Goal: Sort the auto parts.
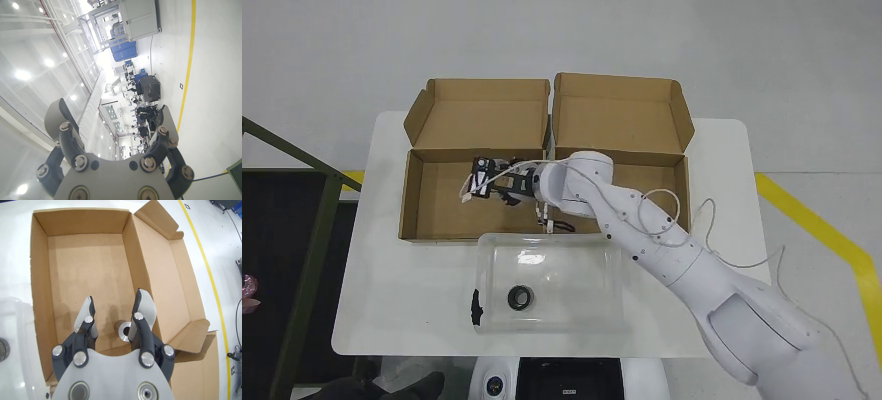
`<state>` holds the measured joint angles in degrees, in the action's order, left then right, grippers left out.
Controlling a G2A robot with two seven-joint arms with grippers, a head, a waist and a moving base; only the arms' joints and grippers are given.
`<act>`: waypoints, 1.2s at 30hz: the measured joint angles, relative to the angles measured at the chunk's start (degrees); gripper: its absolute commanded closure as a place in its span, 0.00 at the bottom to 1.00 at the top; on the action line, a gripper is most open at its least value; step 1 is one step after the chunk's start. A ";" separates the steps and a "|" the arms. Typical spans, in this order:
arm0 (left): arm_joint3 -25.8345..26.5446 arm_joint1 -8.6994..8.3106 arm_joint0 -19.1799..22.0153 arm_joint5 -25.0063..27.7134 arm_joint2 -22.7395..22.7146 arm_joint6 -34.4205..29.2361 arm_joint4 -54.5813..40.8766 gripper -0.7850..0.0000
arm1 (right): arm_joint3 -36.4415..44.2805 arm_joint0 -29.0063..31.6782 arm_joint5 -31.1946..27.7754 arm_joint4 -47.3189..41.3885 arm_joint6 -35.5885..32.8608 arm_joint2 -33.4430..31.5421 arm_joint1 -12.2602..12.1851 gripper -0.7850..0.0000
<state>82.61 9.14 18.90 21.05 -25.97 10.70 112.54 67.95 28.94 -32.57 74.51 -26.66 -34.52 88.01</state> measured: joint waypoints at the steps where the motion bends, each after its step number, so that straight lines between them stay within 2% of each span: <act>1: 0.00 0.00 0.00 0.00 0.00 0.00 0.00 0.00 | 1.95 1.02 -0.50 0.35 -0.40 -0.56 -0.43 0.50; 6: 0.00 0.00 0.00 0.00 0.00 0.00 0.00 0.00 | 13.91 8.27 -3.45 1.95 -3.50 -3.87 -2.98 0.44; 18: 0.00 0.00 0.00 0.00 0.00 0.00 0.00 0.00 | 32.72 25.56 -11.71 6.00 -6.35 -11.89 -8.30 0.40; 27: 0.00 0.00 0.00 0.00 0.00 0.00 0.00 0.00 | 39.10 34.14 -17.67 9.48 -6.86 -13.61 -10.75 0.40; 33: 0.00 0.00 0.00 0.00 0.00 0.00 0.00 0.00 | 40.76 37.28 -19.60 11.30 -6.93 -13.33 -11.73 0.36; 36: 0.00 0.00 0.00 0.00 0.00 0.00 0.00 0.00 | 40.62 38.19 -19.86 12.24 -6.83 -12.92 -12.04 0.39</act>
<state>82.61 9.14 18.90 21.05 -25.97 10.70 112.54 108.57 67.14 -52.43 86.76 -33.49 -47.44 75.96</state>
